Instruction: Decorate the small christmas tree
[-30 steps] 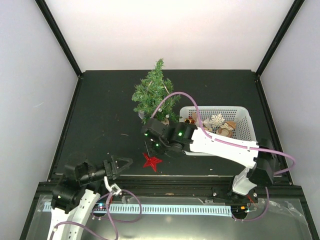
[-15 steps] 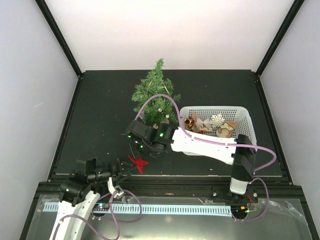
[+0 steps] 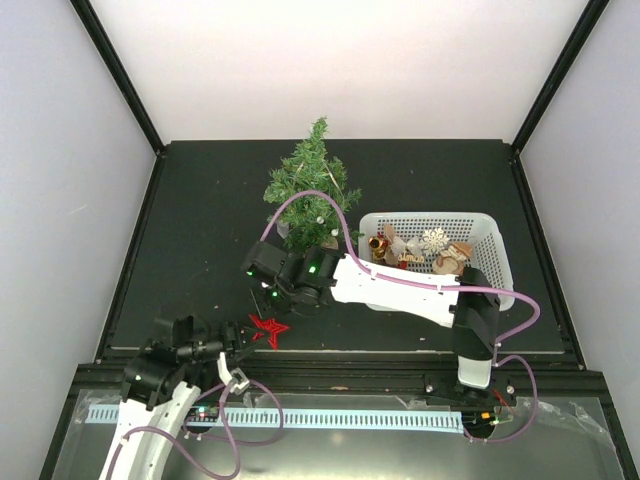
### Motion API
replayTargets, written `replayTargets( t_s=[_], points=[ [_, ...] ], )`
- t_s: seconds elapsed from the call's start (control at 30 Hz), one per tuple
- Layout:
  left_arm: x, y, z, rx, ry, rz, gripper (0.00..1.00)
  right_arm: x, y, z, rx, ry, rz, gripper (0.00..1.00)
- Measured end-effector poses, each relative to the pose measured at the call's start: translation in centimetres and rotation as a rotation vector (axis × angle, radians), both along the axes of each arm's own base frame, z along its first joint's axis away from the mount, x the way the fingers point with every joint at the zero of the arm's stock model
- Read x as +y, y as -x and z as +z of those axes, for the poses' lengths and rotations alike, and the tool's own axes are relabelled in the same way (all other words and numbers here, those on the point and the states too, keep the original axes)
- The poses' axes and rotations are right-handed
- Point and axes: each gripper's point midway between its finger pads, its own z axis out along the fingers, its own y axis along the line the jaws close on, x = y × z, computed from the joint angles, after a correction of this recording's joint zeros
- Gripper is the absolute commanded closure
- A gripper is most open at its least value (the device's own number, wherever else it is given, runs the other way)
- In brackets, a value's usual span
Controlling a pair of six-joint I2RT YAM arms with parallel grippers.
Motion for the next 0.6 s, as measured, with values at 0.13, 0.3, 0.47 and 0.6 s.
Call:
replayTargets(
  t_s=[0.13,0.3,0.47,0.6],
  points=[
    [-0.3,-0.4,0.3,-0.033,0.016,-0.011,0.98,0.0,0.0,-0.1,-0.003,0.005,0.007,0.96],
    [-0.5,-0.7,0.9,-0.076,0.033,-0.02,0.98,0.1,-0.1,-0.1,-0.01,0.003,0.003,0.96],
    [-0.5,-0.8,1.0,-0.087,0.037,-0.022,0.98,0.2,-0.2,-0.1,-0.011,0.001,0.002,0.91],
    [-0.6,-0.9,1.2,-0.096,0.042,-0.025,0.98,0.2,-0.2,-0.1,-0.018,0.0,0.008,0.79]
  ],
)
